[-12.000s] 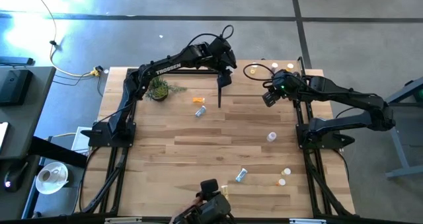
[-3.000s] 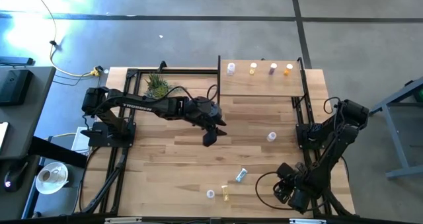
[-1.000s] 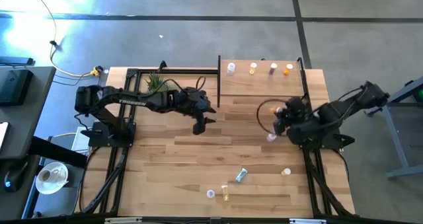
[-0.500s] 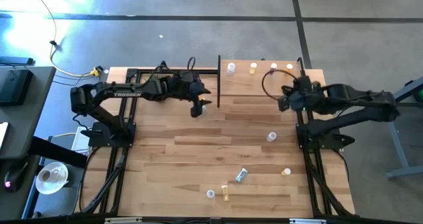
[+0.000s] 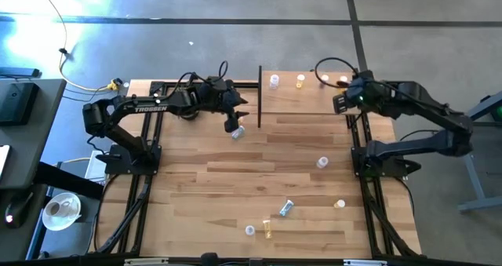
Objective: Pick and place medicine bottles onto shelf by color
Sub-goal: Put the bottom orange pill bottle aligned with the other orange pill bottle on the shelf
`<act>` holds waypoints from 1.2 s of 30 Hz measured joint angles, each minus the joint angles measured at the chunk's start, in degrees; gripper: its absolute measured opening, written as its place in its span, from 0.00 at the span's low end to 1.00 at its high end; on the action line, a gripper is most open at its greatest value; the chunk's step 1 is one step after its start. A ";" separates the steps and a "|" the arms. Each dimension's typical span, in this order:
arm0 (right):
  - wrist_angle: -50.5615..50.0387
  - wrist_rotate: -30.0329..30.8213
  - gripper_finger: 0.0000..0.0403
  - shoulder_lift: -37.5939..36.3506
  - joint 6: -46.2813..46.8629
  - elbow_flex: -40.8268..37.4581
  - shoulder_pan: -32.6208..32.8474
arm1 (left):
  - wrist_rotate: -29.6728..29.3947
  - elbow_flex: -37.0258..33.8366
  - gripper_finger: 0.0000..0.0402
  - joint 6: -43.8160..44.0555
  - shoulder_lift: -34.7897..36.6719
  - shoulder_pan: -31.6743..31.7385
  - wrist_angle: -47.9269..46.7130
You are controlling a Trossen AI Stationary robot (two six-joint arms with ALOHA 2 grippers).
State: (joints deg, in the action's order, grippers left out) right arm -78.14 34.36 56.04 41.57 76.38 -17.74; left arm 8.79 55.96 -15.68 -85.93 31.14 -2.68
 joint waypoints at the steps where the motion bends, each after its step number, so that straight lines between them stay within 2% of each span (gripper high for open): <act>1: -0.57 -0.96 0.26 0.71 -0.80 0.39 -1.35 | -0.01 0.00 0.50 -0.16 0.00 0.02 0.02; 12: -1.67 -12.94 0.26 6.63 -12.10 1.36 -16.63 | -0.43 0.00 0.50 -2.97 0.00 0.02 0.55; 21: -1.76 -20.76 0.26 10.43 -16.35 1.36 -25.05 | -0.43 0.00 0.50 -4.58 -0.04 0.04 0.52; 28: -1.52 -21.34 0.26 12.96 -17.05 1.00 -29.42 | -0.43 0.00 0.50 -6.11 -0.07 0.13 0.43; 36: -2.12 -21.41 0.26 12.91 -17.01 -0.46 -30.18 | -0.43 0.02 0.50 -6.39 -0.07 1.88 0.33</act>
State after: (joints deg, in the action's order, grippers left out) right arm -80.26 12.95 68.95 24.55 75.92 -47.92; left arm 8.36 55.99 -22.07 -86.00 33.02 -2.35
